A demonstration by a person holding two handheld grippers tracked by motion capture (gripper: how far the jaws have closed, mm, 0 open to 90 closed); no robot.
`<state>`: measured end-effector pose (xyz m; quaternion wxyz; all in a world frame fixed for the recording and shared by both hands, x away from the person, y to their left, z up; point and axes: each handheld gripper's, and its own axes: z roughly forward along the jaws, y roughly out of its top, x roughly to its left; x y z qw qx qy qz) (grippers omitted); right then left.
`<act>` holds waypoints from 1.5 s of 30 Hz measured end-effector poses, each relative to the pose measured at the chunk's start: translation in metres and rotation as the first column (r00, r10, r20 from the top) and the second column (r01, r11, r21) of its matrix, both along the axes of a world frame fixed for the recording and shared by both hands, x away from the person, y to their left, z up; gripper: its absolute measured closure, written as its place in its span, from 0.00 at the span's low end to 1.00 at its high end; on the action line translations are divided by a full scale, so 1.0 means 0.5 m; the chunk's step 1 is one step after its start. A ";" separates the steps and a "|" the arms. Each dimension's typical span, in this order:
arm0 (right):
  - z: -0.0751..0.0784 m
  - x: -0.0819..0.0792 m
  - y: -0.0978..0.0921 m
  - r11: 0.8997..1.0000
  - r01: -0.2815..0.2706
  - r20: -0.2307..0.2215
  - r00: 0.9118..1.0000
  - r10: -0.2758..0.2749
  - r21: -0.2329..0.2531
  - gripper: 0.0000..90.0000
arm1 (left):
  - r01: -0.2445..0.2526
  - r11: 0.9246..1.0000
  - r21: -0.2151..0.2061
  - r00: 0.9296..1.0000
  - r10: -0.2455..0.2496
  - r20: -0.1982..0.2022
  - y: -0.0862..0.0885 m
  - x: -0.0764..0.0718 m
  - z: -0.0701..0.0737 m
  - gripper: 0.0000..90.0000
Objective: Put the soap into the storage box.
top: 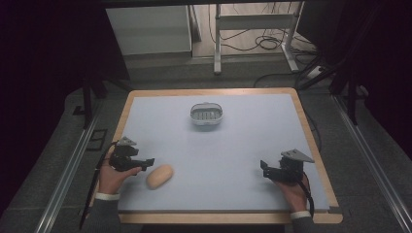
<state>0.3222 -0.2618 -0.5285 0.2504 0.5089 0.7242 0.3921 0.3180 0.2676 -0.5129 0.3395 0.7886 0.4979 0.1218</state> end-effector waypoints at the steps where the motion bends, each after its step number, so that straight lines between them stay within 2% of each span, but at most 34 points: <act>1: 0.000 0.000 0.000 1.000 0.000 0.000 1.000 0.000 0.000 0.06 | 0.000 1.000 0.000 1.000 0.000 0.000 0.000 0.000 0.000 0.19; 5: 0.001 -0.001 -0.001 1.000 0.002 0.001 1.000 -0.002 0.009 0.06 | 0.000 1.000 0.000 1.000 0.000 0.006 0.000 -0.006 0.003 0.19; 14: 0.002 -0.011 -0.001 1.000 0.001 0.050 0.999 -0.001 0.005 0.08 | 0.004 1.000 -0.005 1.000 -0.004 0.020 -0.001 -0.008 0.008 0.19; 21: 0.002 -0.009 -0.003 1.000 0.004 0.039 0.999 -0.004 0.016 0.08 | -0.016 1.000 0.003 1.000 0.016 0.011 0.006 -0.001 -0.001 0.19; 31: 0.002 -0.011 -0.003 1.000 0.005 0.046 0.999 -0.005 0.016 0.08 | -0.012 1.000 -0.002 1.000 0.012 0.018 0.005 -0.005 0.004 0.19; 33: 0.002 -0.011 -0.004 1.000 0.009 0.049 0.999 -0.010 0.022 0.08 | -0.005 1.000 0.002 1.000 0.005 0.015 0.004 -0.007 0.008 0.20; 35: 0.002 -0.011 -0.006 1.000 0.011 0.049 0.999 -0.012 0.026 0.08 | 0.018 1.000 -0.021 1.000 -0.018 0.015 0.000 -0.011 0.016 0.21; 38: 0.002 -0.012 -0.008 0.999 0.017 0.053 0.998 -0.019 0.035 0.08 | 0.040 0.999 -0.013 0.999 -0.040 0.030 -0.013 -0.022 0.039 0.22; 42: 0.002 -0.012 -0.008 0.999 0.017 0.053 0.998 -0.019 0.037 0.08 | 0.059 0.998 0.007 0.998 -0.060 0.026 -0.022 -0.028 0.050 0.22; 45: 0.002 -0.012 -0.008 0.999 0.014 0.054 0.998 -0.016 0.033 0.08 | 0.092 0.995 0.034 0.996 -0.093 0.011 -0.031 -0.031 0.067 0.22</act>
